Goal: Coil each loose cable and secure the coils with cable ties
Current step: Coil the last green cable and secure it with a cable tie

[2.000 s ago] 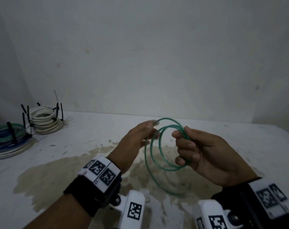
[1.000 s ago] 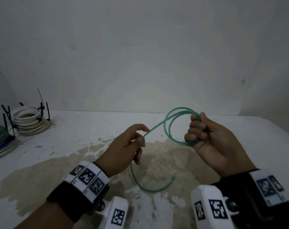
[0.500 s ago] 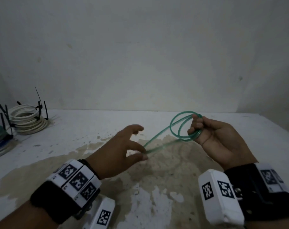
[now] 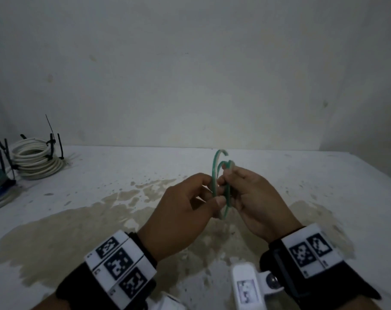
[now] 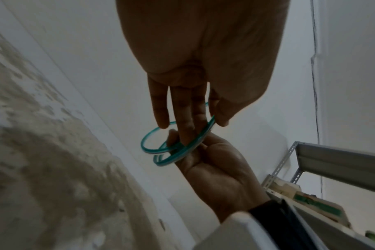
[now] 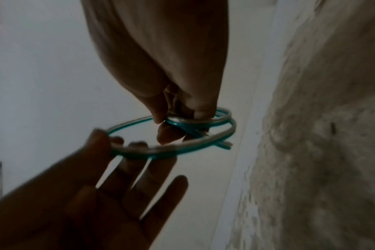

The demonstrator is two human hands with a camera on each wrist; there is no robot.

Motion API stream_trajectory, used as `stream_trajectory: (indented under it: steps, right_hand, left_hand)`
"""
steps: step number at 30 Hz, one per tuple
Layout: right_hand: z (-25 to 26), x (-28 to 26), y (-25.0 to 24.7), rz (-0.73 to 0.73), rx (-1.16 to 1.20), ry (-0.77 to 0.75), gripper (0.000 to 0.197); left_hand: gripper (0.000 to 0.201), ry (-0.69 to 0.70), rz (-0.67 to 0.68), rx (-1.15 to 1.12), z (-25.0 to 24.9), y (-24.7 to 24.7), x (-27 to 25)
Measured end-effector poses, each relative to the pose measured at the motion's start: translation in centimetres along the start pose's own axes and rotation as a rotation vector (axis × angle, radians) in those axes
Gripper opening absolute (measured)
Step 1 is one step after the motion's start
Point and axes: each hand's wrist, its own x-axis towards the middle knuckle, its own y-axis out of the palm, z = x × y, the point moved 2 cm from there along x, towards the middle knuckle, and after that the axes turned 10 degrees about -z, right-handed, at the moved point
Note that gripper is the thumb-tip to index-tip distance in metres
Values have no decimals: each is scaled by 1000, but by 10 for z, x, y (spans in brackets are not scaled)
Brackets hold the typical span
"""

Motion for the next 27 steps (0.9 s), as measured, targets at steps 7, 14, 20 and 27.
stream_trajectory:
  steps: [7,14,20,27]
  right_hand:
    - [2,-22,16,162,-413,-192,30]
    - [3,-28,26,213,-184,-24,33]
    - [1,-28,25,292,-129,-2,38]
    - [10,-24,25,217,278,161,29]
  left_hand:
    - [13,-45,-143,18,-4,-8,11]
    - [39,-228,-241,-181,9,-18,21]
    - [31,-211,-337,-60,19,-27,26]
    - [41,-187,-183,-142,18,-23,29]
